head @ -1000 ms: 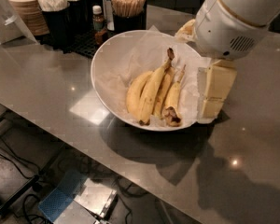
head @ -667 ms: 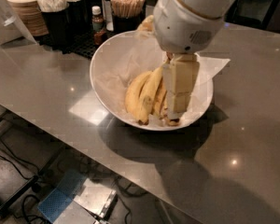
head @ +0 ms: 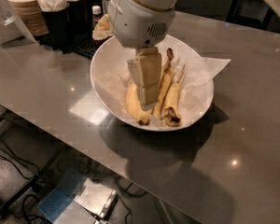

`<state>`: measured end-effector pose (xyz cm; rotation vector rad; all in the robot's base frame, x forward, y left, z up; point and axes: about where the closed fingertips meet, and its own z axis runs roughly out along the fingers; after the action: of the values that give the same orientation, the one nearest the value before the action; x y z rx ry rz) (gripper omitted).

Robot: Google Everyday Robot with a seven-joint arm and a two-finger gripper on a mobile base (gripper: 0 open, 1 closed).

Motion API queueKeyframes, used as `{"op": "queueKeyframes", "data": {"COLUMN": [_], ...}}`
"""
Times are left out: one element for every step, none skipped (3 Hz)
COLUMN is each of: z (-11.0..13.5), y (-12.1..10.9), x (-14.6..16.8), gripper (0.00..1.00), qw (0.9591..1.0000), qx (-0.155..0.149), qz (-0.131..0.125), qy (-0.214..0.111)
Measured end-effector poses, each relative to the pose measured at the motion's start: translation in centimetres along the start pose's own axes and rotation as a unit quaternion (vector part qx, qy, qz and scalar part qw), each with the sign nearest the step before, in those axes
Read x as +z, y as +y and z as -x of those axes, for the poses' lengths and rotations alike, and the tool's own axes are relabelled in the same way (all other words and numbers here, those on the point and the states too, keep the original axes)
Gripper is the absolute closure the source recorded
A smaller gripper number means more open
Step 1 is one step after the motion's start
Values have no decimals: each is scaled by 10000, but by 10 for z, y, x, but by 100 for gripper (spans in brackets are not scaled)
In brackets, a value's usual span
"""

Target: Pick banana from white bowl

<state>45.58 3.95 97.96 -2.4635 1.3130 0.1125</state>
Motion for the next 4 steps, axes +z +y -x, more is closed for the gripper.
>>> {"op": "queueKeyframes", "data": {"z": [-4, -28, -60, -88], "y": [-21, -38, -48, -48], "x": [15, 33, 53, 68], "gripper": [0, 0, 0, 0], "qw": [9998, 9997, 9985, 9965], "qx": [-203, -21, 322, 595], "qz": [82, 210, 336, 432], "qy": [28, 134, 278, 390]}}
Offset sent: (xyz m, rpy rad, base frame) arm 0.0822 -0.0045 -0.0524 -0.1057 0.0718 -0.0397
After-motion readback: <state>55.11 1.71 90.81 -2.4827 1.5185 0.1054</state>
